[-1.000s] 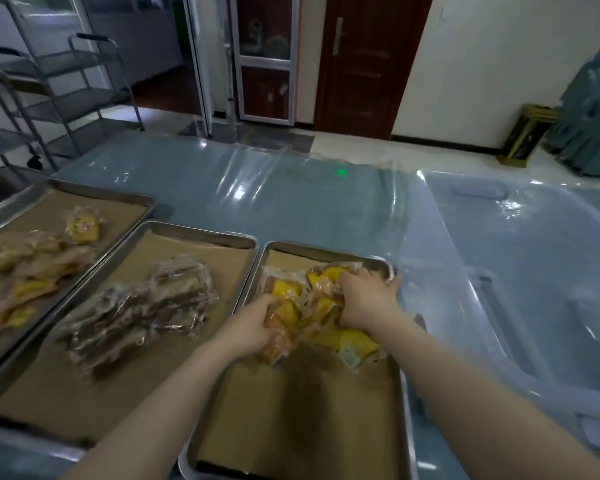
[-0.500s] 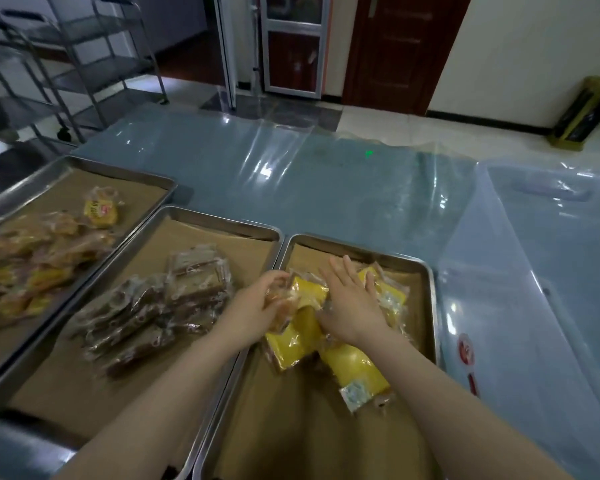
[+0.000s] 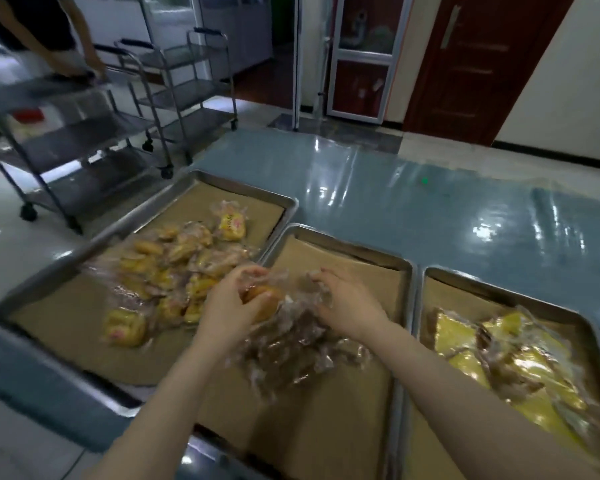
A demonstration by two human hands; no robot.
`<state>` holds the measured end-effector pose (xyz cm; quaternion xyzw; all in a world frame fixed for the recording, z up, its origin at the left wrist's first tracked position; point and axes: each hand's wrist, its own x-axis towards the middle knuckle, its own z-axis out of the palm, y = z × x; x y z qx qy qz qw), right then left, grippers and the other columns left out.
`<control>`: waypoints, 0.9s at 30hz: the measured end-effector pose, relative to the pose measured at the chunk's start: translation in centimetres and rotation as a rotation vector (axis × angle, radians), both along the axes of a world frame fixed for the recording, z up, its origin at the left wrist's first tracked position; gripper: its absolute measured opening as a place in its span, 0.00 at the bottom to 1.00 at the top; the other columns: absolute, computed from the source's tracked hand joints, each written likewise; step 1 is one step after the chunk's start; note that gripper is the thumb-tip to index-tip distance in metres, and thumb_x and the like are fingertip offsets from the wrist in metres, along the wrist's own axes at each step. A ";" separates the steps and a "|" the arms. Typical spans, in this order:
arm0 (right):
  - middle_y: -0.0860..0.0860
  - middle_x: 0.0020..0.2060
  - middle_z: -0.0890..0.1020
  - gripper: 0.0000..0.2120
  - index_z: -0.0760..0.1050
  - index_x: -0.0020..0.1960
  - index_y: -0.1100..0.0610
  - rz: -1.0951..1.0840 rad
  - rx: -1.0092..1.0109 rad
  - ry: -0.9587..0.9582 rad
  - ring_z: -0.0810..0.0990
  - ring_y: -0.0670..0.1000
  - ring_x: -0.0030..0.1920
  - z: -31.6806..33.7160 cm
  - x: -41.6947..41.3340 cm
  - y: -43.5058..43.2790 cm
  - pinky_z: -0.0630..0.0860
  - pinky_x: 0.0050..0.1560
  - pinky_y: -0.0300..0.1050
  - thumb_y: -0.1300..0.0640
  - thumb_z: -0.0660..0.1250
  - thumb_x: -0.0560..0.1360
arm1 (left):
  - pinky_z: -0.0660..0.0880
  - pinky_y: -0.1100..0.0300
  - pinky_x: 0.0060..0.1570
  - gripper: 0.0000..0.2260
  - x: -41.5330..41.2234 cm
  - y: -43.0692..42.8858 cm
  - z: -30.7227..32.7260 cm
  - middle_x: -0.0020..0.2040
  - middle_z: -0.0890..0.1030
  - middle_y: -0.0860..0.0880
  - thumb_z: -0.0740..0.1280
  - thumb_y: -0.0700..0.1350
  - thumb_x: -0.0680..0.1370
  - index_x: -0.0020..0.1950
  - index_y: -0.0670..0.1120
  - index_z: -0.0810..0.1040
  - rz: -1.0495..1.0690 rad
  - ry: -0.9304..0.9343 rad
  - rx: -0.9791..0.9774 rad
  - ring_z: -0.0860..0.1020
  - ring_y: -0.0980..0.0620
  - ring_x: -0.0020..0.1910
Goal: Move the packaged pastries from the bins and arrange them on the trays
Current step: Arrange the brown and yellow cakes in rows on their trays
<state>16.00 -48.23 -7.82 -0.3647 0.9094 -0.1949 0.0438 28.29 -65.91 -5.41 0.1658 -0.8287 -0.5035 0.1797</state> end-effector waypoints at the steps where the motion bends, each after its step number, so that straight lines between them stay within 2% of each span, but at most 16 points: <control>1: 0.51 0.72 0.66 0.24 0.69 0.69 0.50 0.005 0.001 -0.007 0.60 0.52 0.73 -0.1 0.5 -2.6 0.55 0.72 0.47 0.50 0.66 0.75 | 0.72 0.74 0.41 0.13 0.7 -2.7 -0.1 0.44 0.81 0.64 0.74 0.41 0.71 0.49 0.57 0.78 0.015 0.012 0.027 0.77 0.69 0.45; 3: 0.51 0.71 0.67 0.23 0.70 0.68 0.51 0.009 -0.006 -0.042 0.62 0.52 0.72 -0.4 1.7 -7.6 0.56 0.71 0.45 0.52 0.66 0.74 | 0.73 0.73 0.38 0.11 2.1 -8.2 -0.4 0.43 0.82 0.64 0.73 0.41 0.71 0.46 0.57 0.79 0.052 0.023 0.055 0.79 0.67 0.44; 6: 0.48 0.71 0.68 0.22 0.71 0.67 0.50 -0.009 -0.036 -0.082 0.63 0.51 0.71 -0.8 3.3 -13.3 0.60 0.69 0.45 0.51 0.67 0.74 | 0.73 0.72 0.38 0.10 3.9 -15.5 -1.0 0.44 0.82 0.58 0.73 0.40 0.72 0.45 0.55 0.80 0.147 0.044 0.128 0.79 0.64 0.44; 9: 0.47 0.69 0.68 0.22 0.72 0.67 0.48 -0.047 -0.050 -0.092 0.63 0.50 0.71 -1.1 4.3 -16.8 0.60 0.70 0.45 0.51 0.68 0.74 | 0.76 0.63 0.43 0.08 4.6 -20.4 -1.6 0.46 0.82 0.55 0.72 0.41 0.72 0.46 0.54 0.81 0.165 0.019 0.180 0.79 0.60 0.46; 11: 0.48 0.68 0.70 0.22 0.72 0.67 0.49 -0.073 -0.051 -0.105 0.64 0.50 0.70 -1.3 4.8 -18.2 0.61 0.69 0.45 0.52 0.68 0.74 | 0.77 0.59 0.44 0.09 4.8 -22.4 -2.3 0.49 0.82 0.54 0.72 0.42 0.73 0.49 0.55 0.81 0.148 -0.017 0.224 0.80 0.58 0.47; 14: 0.48 0.68 0.69 0.23 0.71 0.68 0.50 -0.110 -0.038 -0.134 0.64 0.50 0.70 -1.7 5.5 -19.6 0.60 0.70 0.45 0.52 0.68 0.74 | 0.76 0.62 0.43 0.16 5.1 -24.2 -3.6 0.51 0.81 0.54 0.73 0.43 0.72 0.58 0.54 0.77 0.103 -0.063 0.292 0.80 0.57 0.49; 17: 0.48 0.69 0.69 0.24 0.70 0.68 0.50 -0.127 -0.014 -0.140 0.64 0.50 0.70 -2.2 6.1 -20.6 0.61 0.71 0.46 0.51 0.68 0.74 | 0.75 0.61 0.47 0.29 5.2 -24.6 -5.0 0.51 0.79 0.58 0.75 0.45 0.70 0.67 0.55 0.68 0.032 -0.206 0.127 0.77 0.60 0.52; 19: 0.48 0.69 0.69 0.24 0.70 0.68 0.50 -0.132 -0.001 -0.146 0.63 0.50 0.71 -2.7 6.6 -21.0 0.61 0.71 0.47 0.50 0.68 0.74 | 0.75 0.52 0.57 0.33 5.2 -24.7 -5.8 0.62 0.74 0.55 0.75 0.47 0.69 0.71 0.55 0.64 0.029 -0.265 -0.034 0.74 0.54 0.61; 21: 0.49 0.69 0.69 0.23 0.70 0.69 0.51 -0.142 -0.009 -0.166 0.63 0.50 0.71 -3.0 7.0 -21.1 0.62 0.71 0.47 0.50 0.68 0.75 | 0.68 0.47 0.65 0.33 5.4 -24.8 -5.9 0.71 0.65 0.53 0.74 0.51 0.70 0.71 0.57 0.63 0.056 -0.277 -0.184 0.65 0.51 0.69; 23: 0.48 0.67 0.71 0.23 0.70 0.68 0.52 -0.133 -0.034 -0.171 0.65 0.50 0.70 -3.3 7.4 -20.9 0.64 0.70 0.47 0.51 0.68 0.75 | 0.65 0.48 0.67 0.30 5.5 -24.9 -5.7 0.74 0.61 0.53 0.72 0.52 0.71 0.71 0.57 0.64 0.049 -0.253 -0.261 0.61 0.51 0.72; 25: 0.47 0.67 0.72 0.23 0.70 0.69 0.51 -0.129 -0.044 -0.159 0.65 0.50 0.70 -3.5 8.0 -20.4 0.63 0.70 0.48 0.52 0.67 0.75 | 0.68 0.47 0.66 0.27 5.6 -24.7 -5.6 0.72 0.65 0.54 0.70 0.51 0.73 0.70 0.57 0.65 0.000 -0.210 -0.295 0.64 0.52 0.70; 27: 0.47 0.70 0.69 0.24 0.68 0.70 0.48 -0.146 -0.013 -0.115 0.60 0.51 0.73 -3.9 8.6 -19.6 0.57 0.74 0.52 0.52 0.67 0.75 | 0.74 0.47 0.59 0.25 5.7 -24.0 -5.4 0.69 0.69 0.55 0.68 0.51 0.74 0.69 0.59 0.65 -0.061 -0.184 -0.284 0.71 0.54 0.64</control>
